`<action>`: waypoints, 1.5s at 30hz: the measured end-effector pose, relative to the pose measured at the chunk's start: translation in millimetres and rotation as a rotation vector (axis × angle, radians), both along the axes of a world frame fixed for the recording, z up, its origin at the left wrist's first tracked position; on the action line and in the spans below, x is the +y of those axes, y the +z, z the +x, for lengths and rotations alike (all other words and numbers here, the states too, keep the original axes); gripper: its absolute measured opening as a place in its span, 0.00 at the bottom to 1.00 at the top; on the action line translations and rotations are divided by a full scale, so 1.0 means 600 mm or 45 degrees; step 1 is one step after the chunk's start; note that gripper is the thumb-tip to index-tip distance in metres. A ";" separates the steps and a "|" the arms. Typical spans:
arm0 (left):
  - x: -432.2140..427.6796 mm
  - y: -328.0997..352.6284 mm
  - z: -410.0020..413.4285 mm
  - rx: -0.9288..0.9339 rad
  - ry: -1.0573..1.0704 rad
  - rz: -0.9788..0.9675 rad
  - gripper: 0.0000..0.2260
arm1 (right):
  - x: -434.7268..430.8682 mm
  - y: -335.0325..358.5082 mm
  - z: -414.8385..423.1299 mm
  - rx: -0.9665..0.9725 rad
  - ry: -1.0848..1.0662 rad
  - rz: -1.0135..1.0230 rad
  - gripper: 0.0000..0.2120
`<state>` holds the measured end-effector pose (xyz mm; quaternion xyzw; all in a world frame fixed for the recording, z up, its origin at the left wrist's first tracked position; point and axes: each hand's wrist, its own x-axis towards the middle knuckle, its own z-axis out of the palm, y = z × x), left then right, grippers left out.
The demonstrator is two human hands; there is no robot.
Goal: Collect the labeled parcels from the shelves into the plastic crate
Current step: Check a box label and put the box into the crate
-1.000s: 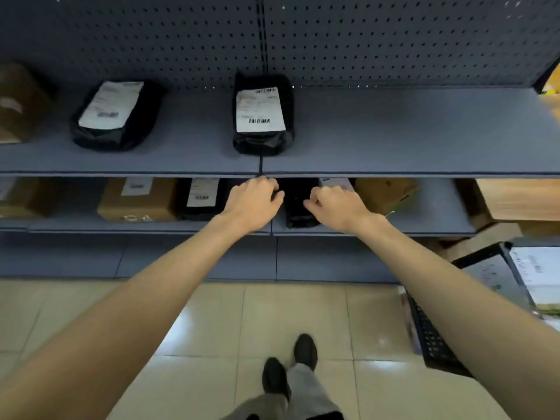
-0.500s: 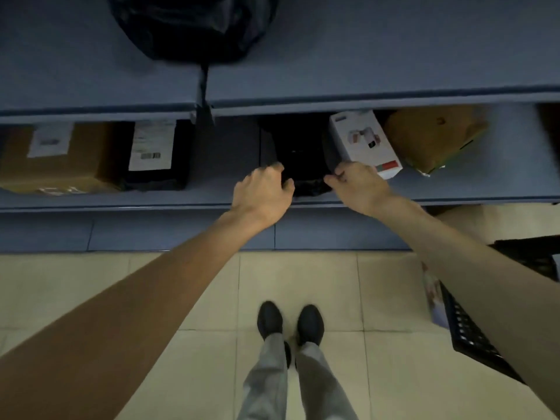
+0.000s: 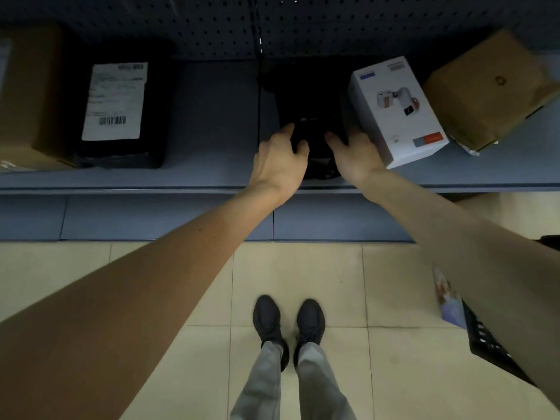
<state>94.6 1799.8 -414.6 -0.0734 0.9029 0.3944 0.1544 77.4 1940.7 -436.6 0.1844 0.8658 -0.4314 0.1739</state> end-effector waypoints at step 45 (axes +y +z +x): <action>-0.131 -0.025 0.091 0.012 0.124 0.719 0.23 | -0.070 0.020 0.109 0.103 -0.210 -0.413 0.12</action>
